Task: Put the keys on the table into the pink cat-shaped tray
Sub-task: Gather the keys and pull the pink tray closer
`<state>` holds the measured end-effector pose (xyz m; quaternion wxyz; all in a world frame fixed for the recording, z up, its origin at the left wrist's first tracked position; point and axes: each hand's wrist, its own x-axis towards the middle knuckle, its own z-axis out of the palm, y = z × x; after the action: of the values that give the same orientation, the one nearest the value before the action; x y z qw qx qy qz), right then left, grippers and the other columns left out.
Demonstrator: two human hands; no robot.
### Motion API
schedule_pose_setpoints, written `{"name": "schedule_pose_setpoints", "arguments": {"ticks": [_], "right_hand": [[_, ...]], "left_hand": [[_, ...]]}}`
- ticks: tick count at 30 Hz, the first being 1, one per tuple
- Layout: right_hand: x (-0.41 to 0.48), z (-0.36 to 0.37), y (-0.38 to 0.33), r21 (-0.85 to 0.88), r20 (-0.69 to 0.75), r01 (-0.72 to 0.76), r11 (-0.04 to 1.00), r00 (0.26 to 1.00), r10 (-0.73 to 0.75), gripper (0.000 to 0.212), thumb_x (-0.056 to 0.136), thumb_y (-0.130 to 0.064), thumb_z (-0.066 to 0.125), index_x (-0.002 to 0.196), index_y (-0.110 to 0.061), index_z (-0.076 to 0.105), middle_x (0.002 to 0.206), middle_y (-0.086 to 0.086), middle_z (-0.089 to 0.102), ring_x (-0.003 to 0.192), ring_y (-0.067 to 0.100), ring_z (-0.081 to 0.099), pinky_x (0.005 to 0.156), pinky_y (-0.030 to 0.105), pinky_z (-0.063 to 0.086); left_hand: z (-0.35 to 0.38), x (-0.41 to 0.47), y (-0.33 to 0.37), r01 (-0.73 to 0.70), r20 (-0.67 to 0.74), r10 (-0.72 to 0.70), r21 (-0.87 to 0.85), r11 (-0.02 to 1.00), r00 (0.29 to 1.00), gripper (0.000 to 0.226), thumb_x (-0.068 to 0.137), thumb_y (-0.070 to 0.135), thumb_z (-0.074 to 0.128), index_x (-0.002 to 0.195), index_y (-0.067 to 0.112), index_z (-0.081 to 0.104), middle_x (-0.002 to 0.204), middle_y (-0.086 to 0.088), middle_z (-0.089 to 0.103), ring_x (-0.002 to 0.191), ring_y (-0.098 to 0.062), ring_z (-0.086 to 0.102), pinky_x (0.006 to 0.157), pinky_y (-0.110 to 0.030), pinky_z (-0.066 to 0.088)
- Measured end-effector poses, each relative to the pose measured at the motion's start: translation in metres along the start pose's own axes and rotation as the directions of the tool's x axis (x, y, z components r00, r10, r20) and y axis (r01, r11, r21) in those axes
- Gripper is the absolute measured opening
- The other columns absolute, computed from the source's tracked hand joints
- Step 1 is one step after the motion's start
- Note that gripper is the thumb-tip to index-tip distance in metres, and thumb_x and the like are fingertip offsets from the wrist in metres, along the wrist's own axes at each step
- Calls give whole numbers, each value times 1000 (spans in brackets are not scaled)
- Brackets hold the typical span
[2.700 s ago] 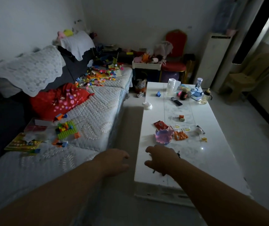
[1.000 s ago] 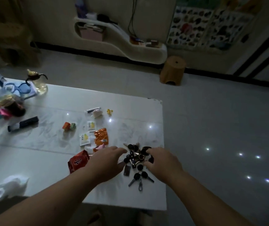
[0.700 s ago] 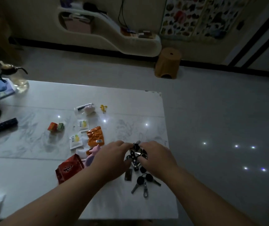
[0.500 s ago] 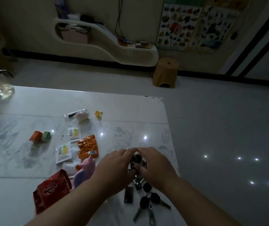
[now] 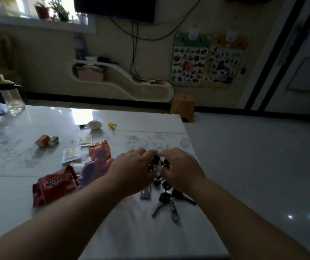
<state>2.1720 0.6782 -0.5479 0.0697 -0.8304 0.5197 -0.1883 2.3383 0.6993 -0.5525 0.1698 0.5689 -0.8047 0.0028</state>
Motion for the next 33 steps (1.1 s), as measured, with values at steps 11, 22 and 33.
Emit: {"name": "schedule_pose_setpoints", "arguments": {"ticks": [11,22,33], "right_hand": [[-153,-56,-55,-81,-122,48,996,991,-58,50,78,-39,60,125,-30,44,118,6,58,104,27,55,84,42,43],[-182,-48,-64,-104,-131,107,989,984,-120,52,80,-39,58,129,-28,44,124,5,56,109,24,54,90,45,41],[-130,36,-44,-93,77,89,992,994,-82,55,81,-43,56,131,-31,40,133,2,50,116,22,48,95,44,37]], "left_hand": [[-62,-128,86,-80,-72,91,145,986,993,56,81,46,50,131,31,31,127,-7,54,107,-24,54,74,-32,44],[-50,-178,107,34,-70,-26,119,992,997,61,81,46,53,135,28,31,135,-9,48,120,-29,47,91,-45,47],[23,-161,32,198,-76,-191,111,974,979,63,78,53,50,134,30,32,141,-4,41,126,-25,38,96,-41,37]]}}
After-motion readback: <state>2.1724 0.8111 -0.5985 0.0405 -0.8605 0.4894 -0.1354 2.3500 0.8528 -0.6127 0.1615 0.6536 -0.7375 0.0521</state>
